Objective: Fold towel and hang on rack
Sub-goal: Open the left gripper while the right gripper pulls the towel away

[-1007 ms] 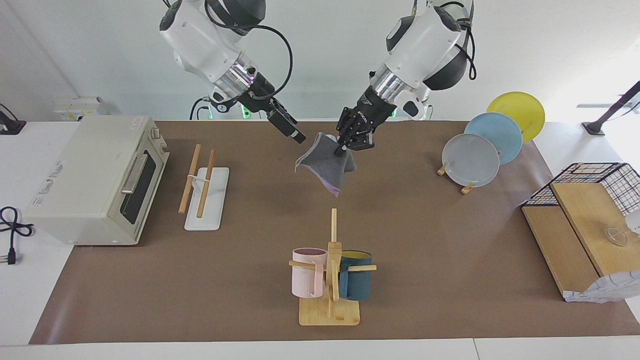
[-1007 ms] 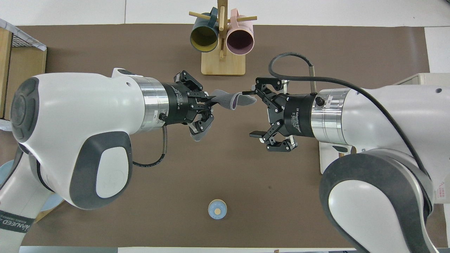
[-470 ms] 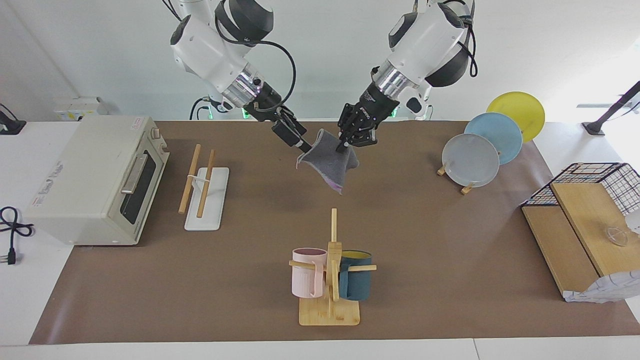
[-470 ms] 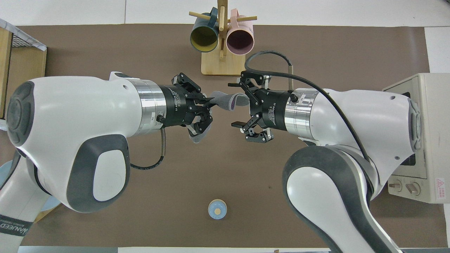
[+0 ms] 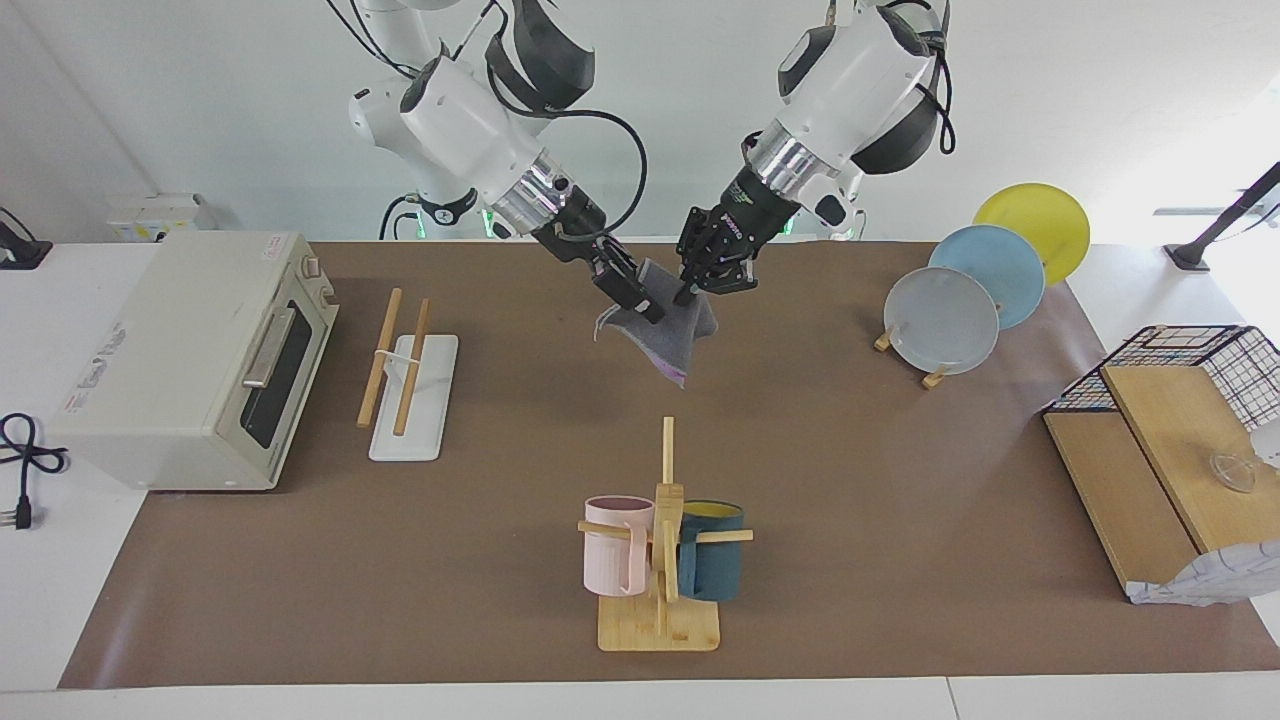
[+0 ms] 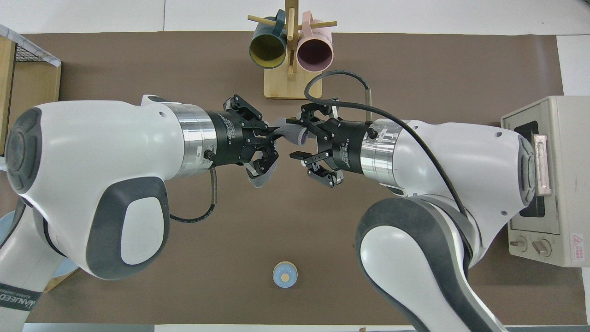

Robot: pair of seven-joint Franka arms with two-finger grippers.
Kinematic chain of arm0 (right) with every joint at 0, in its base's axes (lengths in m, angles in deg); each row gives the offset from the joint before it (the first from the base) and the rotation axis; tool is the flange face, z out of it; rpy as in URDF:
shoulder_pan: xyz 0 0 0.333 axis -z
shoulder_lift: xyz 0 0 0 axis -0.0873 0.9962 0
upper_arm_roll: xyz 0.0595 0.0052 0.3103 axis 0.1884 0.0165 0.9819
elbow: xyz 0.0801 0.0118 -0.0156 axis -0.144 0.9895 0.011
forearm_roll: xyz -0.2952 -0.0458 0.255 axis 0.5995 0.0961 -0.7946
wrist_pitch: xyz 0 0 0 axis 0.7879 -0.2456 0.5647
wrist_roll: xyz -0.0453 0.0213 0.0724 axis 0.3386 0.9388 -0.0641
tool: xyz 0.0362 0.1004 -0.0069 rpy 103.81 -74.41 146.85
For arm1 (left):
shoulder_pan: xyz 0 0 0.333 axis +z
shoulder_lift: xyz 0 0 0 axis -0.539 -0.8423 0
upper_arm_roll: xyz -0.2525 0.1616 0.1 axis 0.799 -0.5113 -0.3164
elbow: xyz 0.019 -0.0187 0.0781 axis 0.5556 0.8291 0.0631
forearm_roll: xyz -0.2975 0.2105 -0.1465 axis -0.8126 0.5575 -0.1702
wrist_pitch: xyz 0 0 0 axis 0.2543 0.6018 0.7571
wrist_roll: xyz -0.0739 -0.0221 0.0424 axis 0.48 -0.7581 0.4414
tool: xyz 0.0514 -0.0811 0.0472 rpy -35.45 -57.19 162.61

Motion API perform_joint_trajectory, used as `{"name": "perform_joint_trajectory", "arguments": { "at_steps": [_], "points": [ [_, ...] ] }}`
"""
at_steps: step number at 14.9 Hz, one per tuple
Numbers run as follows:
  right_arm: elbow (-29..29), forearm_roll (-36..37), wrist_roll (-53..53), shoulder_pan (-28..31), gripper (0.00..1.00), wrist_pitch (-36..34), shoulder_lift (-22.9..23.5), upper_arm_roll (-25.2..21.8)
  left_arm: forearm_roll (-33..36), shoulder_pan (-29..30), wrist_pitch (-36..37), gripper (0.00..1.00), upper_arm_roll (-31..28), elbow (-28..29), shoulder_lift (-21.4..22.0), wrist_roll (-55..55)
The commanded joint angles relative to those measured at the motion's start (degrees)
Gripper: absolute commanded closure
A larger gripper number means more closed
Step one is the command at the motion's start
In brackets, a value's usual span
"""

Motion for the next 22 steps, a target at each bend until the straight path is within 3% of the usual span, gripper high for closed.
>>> {"name": "perform_joint_trajectory", "arguments": {
  "at_steps": [1,7,11,12,17,20,22],
  "points": [
    [0.2,-1.5,-4.6,0.1,1.00,-0.1,0.0,-0.1,-1.3,-0.1,-1.3,1.00,-0.2,2.8,2.1,-0.3],
    [1.0,-1.5,-8.2,0.4,1.00,-2.0,-0.3,-0.1,-1.2,-0.4,-1.3,1.00,-0.2,3.9,2.8,-0.2],
    [1.9,-0.4,-18.8,1.3,1.00,-6.3,-0.7,-0.3,-1.1,-0.4,-1.4,1.00,-0.2,4.5,3.2,0.3],
    [2.3,0.3,-22.8,2.3,1.00,-8.1,-1.0,-0.4,-1.0,-0.5,-1.2,0.03,-0.2,4.6,3.3,1.2],
    [2.1,18.5,-45.0,7.1,1.00,-18.7,-1.6,-0.4,-0.9,-0.4,-0.2,0.00,-0.3,5.0,3.4,6.4],
    [2.4,24.2,-57.1,11.2,1.00,-23.7,-2.0,-0.4,-0.7,1.0,0.5,0.00,-0.8,6.5,4.4,13.2],
    [2.3,27.1,-61.9,14.7,1.00,-27.0,-2.4,-0.4,-0.5,5.1,4.8,0.00,-0.9,7.2,4.9,22.6]
  ]
}}
